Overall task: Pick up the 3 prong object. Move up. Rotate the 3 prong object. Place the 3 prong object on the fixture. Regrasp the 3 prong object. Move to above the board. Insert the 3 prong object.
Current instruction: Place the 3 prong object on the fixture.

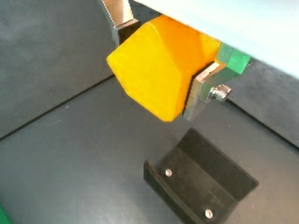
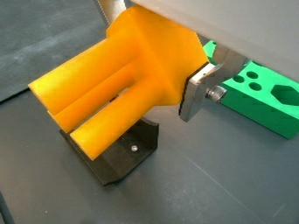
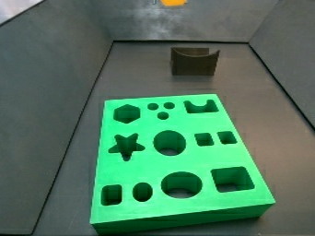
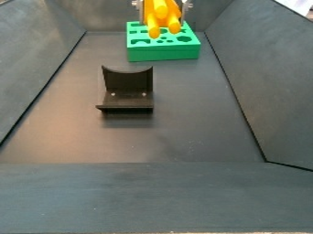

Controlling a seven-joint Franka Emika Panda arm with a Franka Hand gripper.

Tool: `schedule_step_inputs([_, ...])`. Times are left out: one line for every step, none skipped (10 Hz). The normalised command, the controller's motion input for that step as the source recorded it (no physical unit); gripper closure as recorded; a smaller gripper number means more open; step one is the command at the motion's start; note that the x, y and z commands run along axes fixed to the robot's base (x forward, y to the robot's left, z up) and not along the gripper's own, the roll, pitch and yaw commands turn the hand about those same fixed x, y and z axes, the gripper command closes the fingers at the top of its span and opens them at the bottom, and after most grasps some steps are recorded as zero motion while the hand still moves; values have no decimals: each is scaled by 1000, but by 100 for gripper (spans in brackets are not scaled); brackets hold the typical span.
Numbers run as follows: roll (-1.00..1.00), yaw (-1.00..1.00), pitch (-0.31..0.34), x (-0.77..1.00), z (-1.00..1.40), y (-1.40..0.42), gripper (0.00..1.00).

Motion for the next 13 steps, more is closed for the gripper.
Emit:
schedule_step_inputs([-1000,-68,4,1000,-69,34,100])
schedule_step_inputs([-1000,-79,9,1000,-50,64,100])
schedule_step_inputs([-1000,-79,21,973,-22,55,100])
schedule_step_inputs([-1000,-81,41,807,-6,41,100])
schedule_step_inputs([-1000,-84,51,691,-3,43,100])
schedule_step_inputs([-1000,-90,64,534,-6,40,100])
schedule_step_inputs([-1000,-96,70,457,-4,41,100])
schedule_step_inputs([-1000,-109,81,307,-2,40,100])
schedule_step_inputs([-1000,-125,93,193,-3,41,100])
schedule_step_inputs([-761,-116,74,65,-2,42,100])
schedule_step_inputs([-633,-114,44,41,6,41,100])
schedule_step_inputs([-376,-104,10,38,-2,33,100])
schedule_step_inputs([-226,-86,10,48,2,17,100])
